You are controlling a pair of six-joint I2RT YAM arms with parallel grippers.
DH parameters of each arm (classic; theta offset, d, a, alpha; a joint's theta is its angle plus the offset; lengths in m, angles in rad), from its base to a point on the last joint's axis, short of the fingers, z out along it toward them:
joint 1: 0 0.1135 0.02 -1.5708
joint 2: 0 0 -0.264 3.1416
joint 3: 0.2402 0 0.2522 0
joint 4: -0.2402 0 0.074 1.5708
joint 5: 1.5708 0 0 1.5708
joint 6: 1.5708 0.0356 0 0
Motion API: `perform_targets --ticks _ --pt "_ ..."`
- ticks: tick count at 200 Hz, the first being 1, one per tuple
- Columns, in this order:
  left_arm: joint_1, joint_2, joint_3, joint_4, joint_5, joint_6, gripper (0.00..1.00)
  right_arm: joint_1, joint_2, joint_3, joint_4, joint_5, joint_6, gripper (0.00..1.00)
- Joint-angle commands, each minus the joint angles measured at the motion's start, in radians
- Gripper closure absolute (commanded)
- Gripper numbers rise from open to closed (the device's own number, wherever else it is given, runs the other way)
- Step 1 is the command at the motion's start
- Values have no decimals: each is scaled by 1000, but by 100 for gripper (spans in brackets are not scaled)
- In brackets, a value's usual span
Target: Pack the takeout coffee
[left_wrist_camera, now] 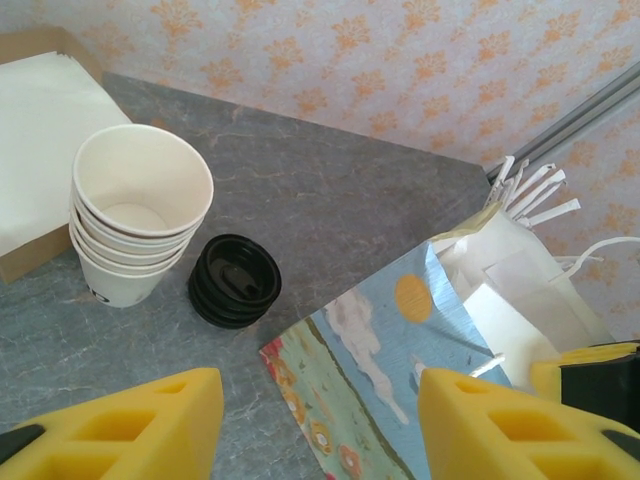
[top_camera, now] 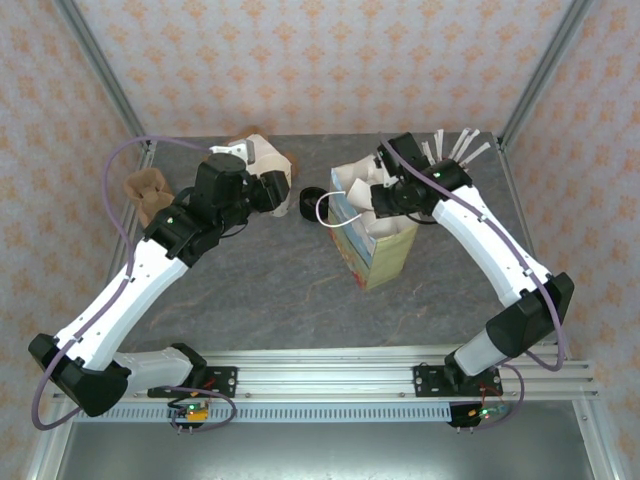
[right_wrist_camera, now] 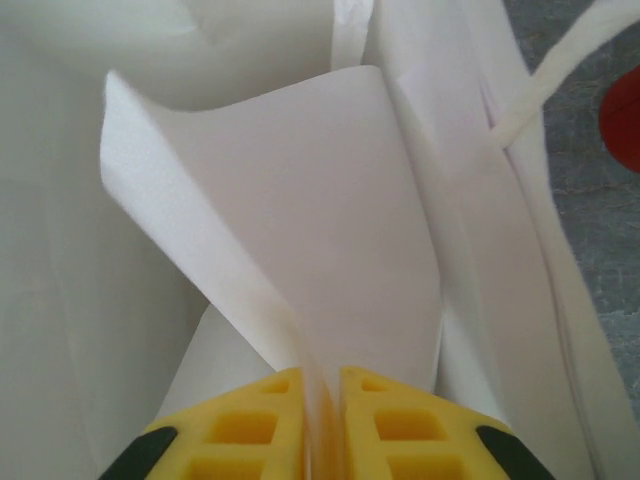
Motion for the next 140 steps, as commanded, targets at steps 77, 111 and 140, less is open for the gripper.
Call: perform_targets --ticks 77,111,140 --pt "10 -22 -13 9 -23 18 45 9 -71 70 -47 -14 -9 57" --pt "11 -26 -14 0 -56 28 45 7 -116 117 -47 41 -5 50" --pt "12 -40 -27 -6 -134 91 45 -12 -174 147 -13 130 -7 44"
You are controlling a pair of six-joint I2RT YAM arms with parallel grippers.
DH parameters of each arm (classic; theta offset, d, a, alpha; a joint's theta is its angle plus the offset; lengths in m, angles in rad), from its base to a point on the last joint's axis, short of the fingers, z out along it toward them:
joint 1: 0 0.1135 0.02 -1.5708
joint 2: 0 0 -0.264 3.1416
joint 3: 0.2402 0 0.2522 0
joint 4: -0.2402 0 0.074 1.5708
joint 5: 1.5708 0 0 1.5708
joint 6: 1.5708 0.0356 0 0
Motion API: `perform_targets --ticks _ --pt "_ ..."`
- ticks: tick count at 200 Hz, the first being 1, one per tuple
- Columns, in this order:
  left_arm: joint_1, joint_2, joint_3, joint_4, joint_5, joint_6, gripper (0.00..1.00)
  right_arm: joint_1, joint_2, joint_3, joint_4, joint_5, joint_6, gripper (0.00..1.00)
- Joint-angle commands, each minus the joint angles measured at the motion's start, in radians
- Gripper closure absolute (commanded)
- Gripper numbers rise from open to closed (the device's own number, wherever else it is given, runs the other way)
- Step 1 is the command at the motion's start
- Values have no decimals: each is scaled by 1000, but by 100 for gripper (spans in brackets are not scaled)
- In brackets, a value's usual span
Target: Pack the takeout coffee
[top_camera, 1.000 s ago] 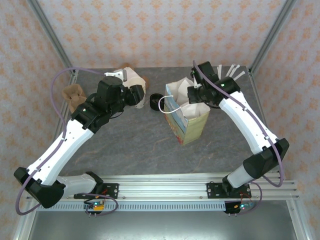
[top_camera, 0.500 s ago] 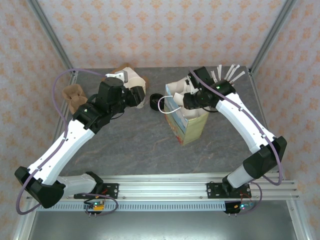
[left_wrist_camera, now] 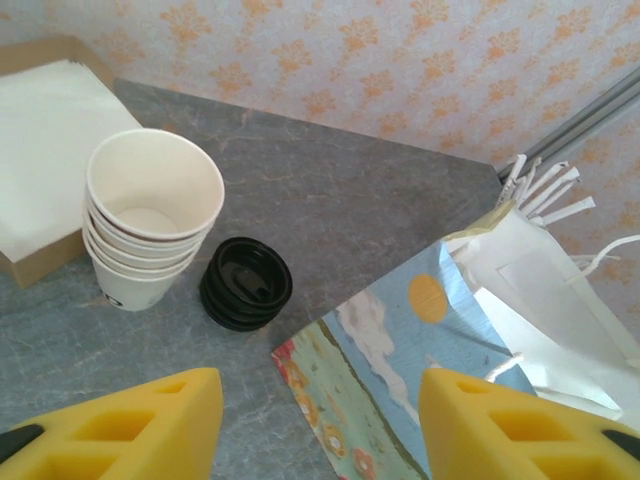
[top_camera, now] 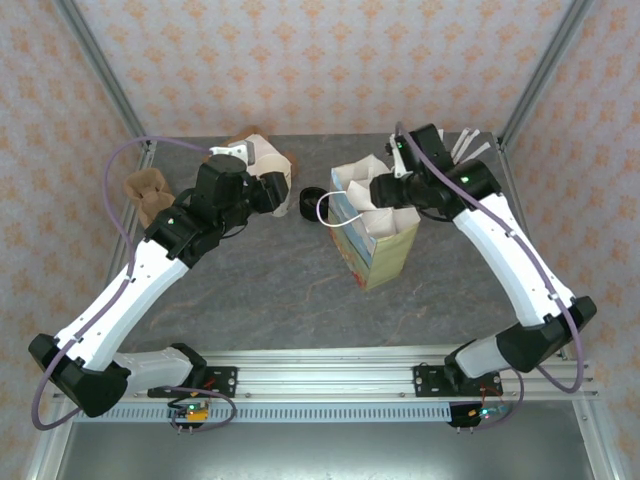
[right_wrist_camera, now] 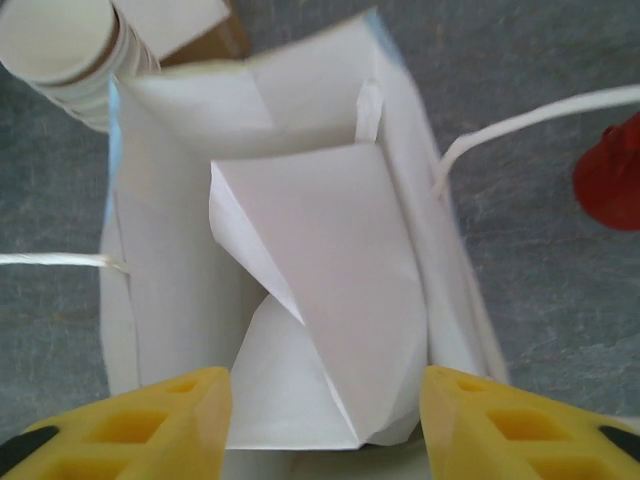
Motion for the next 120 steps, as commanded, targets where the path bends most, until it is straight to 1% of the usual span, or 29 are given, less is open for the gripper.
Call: perform_targets --ticks 1,16,28,41,49,62,77,88,92,108,120 --pt "12 -37 -21 -8 -106 62 45 -17 -72 46 17 117 3 43" --pt "14 -64 -60 0 -205 89 43 -60 -125 13 65 195 12 40" --pt "23 -102 -117 33 -296 108 36 -108 -185 -42 126 260 25 38" --pt "49 -151 -211 95 -376 115 30 -155 -262 -132 214 371 46 34" --pt "66 -179 -275 148 -412 114 26 -176 -315 -212 276 454 60 28" --pt "101 -210 -374 238 -451 108 20 -201 -386 -356 387 582 71 21" --pt "144 -216 -458 311 -483 109 8 -231 -437 -506 485 693 82 11" --pt "181 -208 -501 345 -509 110 1 -267 -448 -600 539 729 93 3" --pt "194 -203 -513 356 -522 112 0 -281 -446 -632 559 739 102 0" --pt "228 -180 -558 422 -605 139 0 -337 -418 -747 641 756 115 1" --pt "245 -153 -588 483 -667 191 0 -366 -381 -813 695 776 130 1"
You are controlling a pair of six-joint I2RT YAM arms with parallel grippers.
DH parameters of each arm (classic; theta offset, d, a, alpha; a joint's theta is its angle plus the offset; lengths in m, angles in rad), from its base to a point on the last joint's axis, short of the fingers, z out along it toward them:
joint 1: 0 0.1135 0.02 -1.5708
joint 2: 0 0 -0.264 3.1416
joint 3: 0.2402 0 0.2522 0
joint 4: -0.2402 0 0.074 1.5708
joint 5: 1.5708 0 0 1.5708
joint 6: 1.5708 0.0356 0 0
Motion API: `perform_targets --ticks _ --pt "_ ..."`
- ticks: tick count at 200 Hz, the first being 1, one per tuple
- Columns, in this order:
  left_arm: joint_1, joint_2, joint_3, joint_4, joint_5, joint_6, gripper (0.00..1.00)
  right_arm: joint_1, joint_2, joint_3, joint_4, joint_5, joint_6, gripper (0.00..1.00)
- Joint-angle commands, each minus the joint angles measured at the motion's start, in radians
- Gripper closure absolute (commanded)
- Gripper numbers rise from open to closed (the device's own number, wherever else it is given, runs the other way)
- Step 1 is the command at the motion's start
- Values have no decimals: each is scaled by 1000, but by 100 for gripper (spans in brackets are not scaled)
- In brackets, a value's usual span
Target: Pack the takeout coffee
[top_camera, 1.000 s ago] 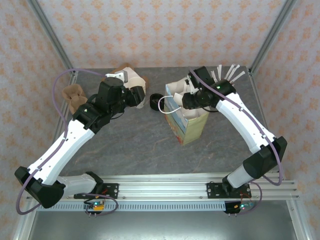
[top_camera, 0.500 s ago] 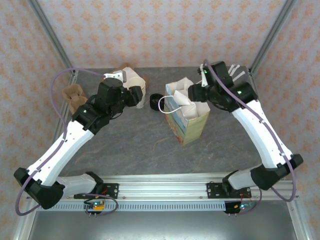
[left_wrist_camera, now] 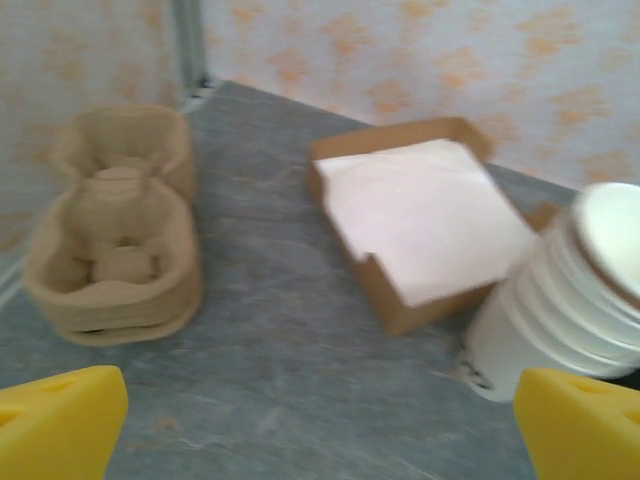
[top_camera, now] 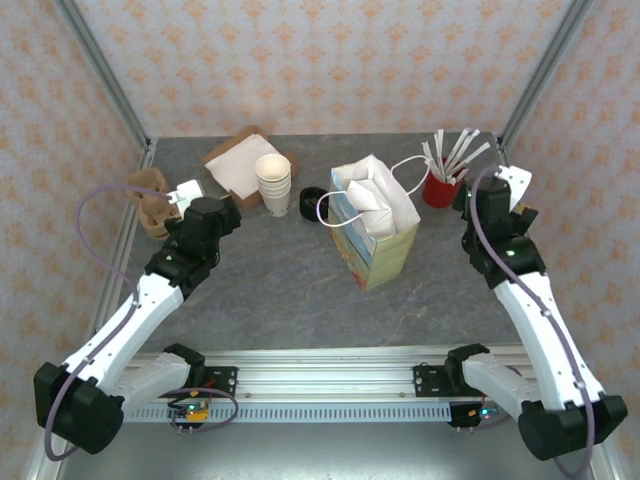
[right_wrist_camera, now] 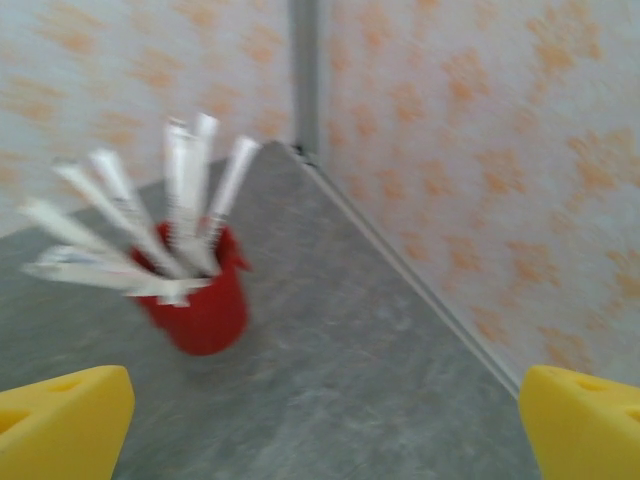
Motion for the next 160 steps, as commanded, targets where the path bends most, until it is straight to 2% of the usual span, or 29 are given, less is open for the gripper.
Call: perform_targets --ticks 1,16,29,41,55,69,88,111,124,131,160 --pt "35 31 -47 184 -190 78 0 -51 69 -124 181 132 46 1" --pt "59 70 -69 248 -223 147 0 -78 116 -203 287 121 44 1" --pt "84 116 -104 336 -194 242 0 -97 144 -288 425 72 17 1" --pt "116 155 -156 439 -134 309 0 -113 165 -358 547 19 9 1" --pt "163 194 -242 600 5 362 0 -120 188 -426 682 -35 -13 1" --pt "209 242 -300 719 113 382 0 -124 217 -493 824 -78 -52 1" --pt "249 317 -295 746 228 393 0 -147 281 -563 993 -172 -73 1" --pt "259 418 -321 865 289 408 0 -172 356 -626 1164 -283 -73 1" --pt "257 456 -340 925 300 418 0 -175 356 -617 1152 -318 -92 1" --pt "259 449 -337 907 307 413 0 -175 366 -634 1208 -330 -111 1" --pt "262 485 -388 1031 359 434 0 -180 449 -695 1390 -333 -112 1"
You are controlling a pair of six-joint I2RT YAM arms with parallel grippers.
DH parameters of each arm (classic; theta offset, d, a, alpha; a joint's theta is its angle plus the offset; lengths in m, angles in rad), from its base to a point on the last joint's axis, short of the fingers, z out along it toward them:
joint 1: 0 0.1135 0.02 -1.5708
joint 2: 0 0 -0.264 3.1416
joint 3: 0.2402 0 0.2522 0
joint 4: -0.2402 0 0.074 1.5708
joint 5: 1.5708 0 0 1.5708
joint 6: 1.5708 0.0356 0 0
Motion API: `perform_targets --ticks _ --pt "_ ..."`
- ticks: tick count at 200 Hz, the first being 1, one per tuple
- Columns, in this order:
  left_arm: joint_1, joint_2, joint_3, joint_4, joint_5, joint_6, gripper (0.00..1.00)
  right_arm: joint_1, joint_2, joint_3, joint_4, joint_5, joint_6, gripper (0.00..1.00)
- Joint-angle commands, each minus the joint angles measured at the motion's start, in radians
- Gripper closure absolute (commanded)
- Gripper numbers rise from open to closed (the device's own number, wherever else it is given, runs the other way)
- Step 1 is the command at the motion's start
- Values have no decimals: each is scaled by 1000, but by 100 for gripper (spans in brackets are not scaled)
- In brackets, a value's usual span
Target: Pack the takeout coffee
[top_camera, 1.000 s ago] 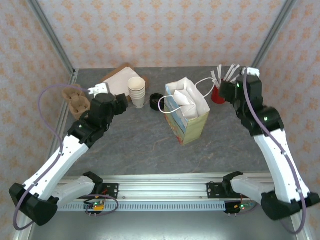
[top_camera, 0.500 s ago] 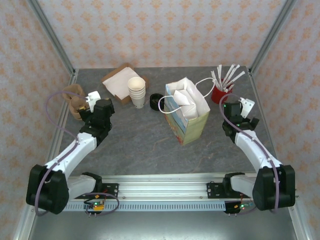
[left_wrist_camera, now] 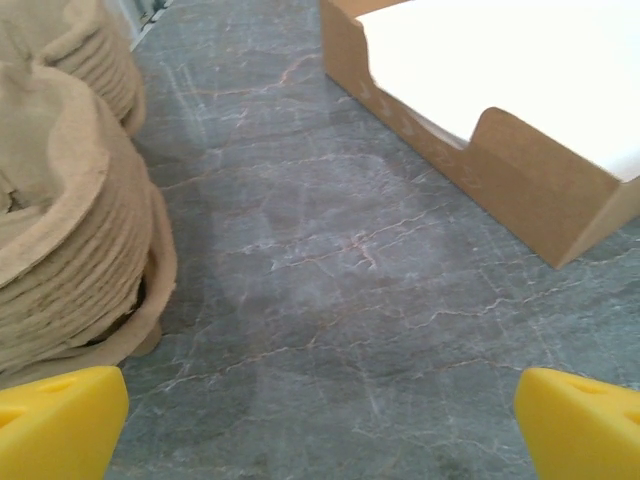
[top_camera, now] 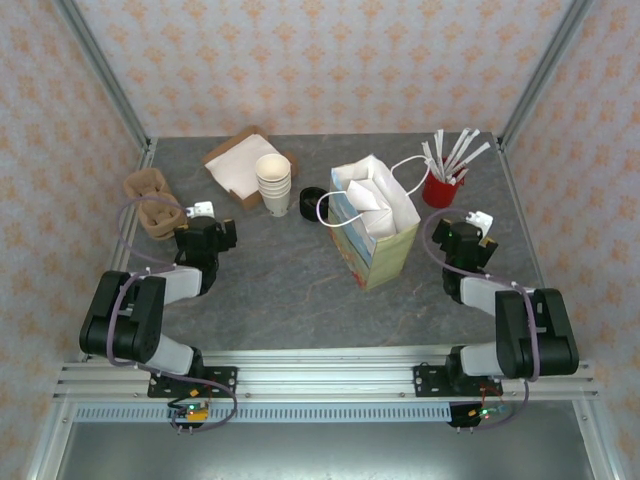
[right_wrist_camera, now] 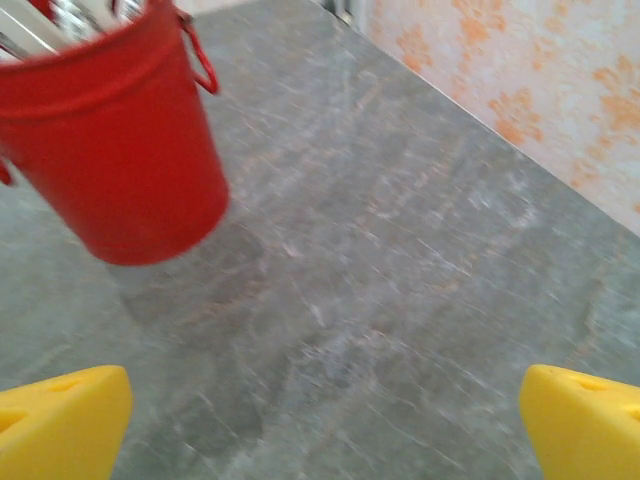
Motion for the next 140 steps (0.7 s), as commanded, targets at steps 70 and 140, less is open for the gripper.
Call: perform_targets --ticks 70,140 --pt "12 19 -34 160 77 36 0 11 133 30 170 -32 -47 1" --pt "12 18 -34 159 78 37 0 11 133 31 171 -31 -48 1"
